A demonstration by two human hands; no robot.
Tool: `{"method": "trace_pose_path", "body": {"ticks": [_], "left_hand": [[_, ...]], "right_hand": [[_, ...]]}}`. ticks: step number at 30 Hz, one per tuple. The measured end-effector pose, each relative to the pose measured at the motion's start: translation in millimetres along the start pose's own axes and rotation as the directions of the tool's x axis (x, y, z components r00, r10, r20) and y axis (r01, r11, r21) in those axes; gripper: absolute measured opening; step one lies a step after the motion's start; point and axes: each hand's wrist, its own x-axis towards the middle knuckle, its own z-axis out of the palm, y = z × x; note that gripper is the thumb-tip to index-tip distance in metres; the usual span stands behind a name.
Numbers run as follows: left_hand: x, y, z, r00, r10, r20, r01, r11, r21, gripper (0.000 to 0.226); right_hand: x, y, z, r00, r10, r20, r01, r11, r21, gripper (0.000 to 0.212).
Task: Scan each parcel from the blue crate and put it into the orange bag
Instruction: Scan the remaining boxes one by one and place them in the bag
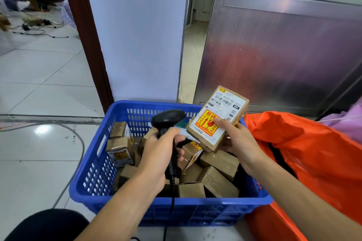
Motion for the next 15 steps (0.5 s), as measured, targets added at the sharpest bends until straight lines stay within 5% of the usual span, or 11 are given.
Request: {"method": "trace_pose_path", "body": {"ticks": [9,15], "left_hand": [[-1.3,5.0,-10.3,0.995,0.097,0.035,-0.098,0.995,0.036,0.018],[-4.8,1.3,-9.2,0.986,0.166,0.036,-0.169,0.977,0.128,0.013]], "right_hand": [[18.7,12.9,-44.4,0.985,-0.157,-0.067,0.09,0.813,-0.575,0.046],[28.3,16.4,-63.9,0.991,-0.128,-0.038,0.069,0.737,-0.673,0.042]]}}
